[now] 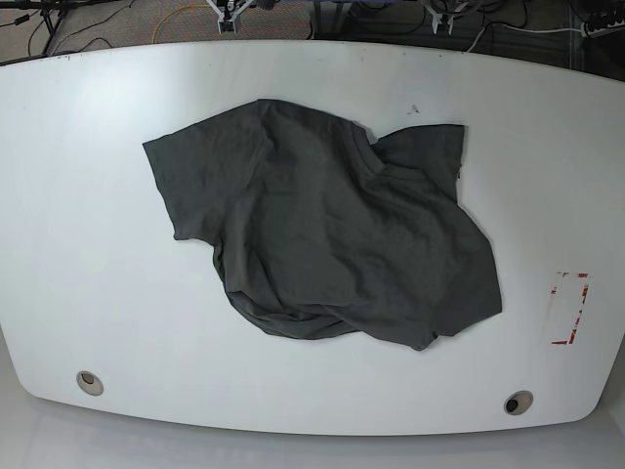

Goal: Layout the t-shirt on the table in an organized manner, then fold the t-shirt properly

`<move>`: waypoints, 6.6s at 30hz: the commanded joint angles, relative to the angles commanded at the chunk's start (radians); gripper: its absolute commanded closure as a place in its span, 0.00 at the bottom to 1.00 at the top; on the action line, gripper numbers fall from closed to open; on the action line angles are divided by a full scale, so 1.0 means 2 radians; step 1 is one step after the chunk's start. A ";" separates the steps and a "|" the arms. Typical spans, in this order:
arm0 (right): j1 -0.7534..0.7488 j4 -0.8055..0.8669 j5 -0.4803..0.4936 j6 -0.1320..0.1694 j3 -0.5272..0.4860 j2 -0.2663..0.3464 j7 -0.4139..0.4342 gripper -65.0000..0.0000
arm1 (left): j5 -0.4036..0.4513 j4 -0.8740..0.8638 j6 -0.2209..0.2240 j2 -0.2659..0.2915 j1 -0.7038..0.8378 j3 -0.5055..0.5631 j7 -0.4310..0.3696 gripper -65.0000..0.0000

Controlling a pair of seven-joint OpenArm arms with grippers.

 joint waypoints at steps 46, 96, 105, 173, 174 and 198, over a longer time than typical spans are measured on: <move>-0.009 0.036 -0.001 0.001 -0.006 -0.003 0.019 0.87 | 0.001 0.080 0.001 -0.007 0.021 0.000 -0.007 0.26; -0.369 0.566 0.009 0.005 -0.029 -0.038 -0.025 0.87 | -0.001 0.672 -0.001 -0.027 0.438 -0.082 -0.006 0.26; -0.437 0.688 0.063 0.005 -0.055 -0.034 -0.073 0.87 | -0.041 0.765 -0.001 -0.024 0.509 -0.115 -0.007 0.26; -0.099 0.819 0.062 0.158 -0.175 0.000 -0.273 0.45 | -0.080 0.876 0.002 -0.054 0.305 -0.158 -0.005 0.01; -0.091 0.814 0.062 0.162 -0.189 0.003 -0.277 0.41 | -0.080 0.876 0.003 -0.054 0.302 -0.158 -0.005 0.01; 0.022 0.674 0.061 0.163 -0.319 0.068 -0.270 0.39 | -0.080 0.876 0.002 -0.054 0.295 -0.158 -0.005 0.01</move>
